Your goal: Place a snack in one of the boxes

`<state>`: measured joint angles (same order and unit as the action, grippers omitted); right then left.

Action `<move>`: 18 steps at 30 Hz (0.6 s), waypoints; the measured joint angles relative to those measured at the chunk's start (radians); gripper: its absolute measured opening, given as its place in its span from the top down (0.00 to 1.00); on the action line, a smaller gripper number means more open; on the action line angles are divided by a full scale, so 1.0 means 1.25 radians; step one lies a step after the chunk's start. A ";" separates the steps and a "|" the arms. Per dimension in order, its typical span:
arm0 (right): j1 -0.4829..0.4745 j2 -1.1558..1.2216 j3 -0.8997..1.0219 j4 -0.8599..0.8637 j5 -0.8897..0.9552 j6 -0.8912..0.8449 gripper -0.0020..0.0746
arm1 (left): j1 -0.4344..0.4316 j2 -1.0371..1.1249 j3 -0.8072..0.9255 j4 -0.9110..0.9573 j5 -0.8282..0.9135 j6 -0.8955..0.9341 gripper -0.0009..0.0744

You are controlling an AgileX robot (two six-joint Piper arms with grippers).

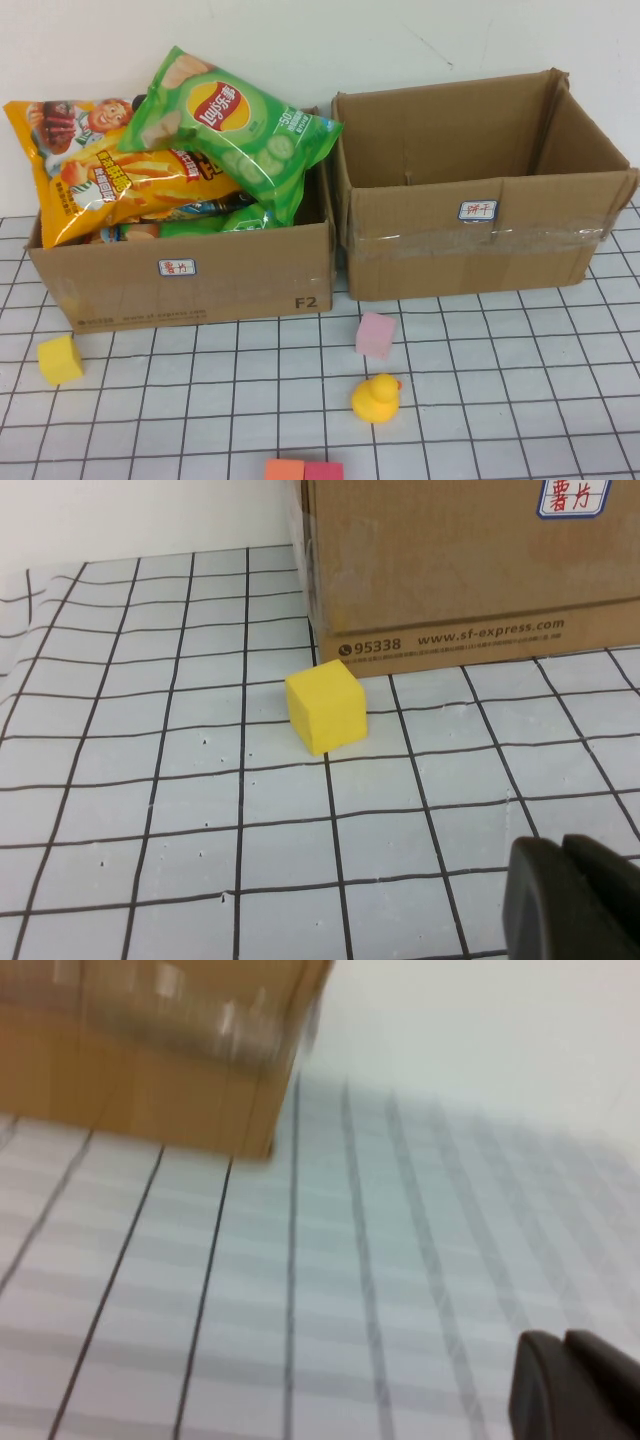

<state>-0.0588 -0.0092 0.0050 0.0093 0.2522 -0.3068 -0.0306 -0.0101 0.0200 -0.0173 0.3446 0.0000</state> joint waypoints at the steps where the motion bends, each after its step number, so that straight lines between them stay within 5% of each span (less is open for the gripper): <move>1: -0.001 0.000 0.011 -0.007 0.015 0.018 0.98 | 0.000 0.000 0.000 0.000 0.000 0.000 0.99; 18: -0.001 0.000 0.016 -0.053 0.078 0.215 0.98 | 0.000 0.000 0.000 0.000 0.000 0.000 0.99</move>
<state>-0.0603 -0.0092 0.0250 -0.0572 0.3503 -0.0376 -0.0306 -0.0101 0.0200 -0.0173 0.3446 0.0000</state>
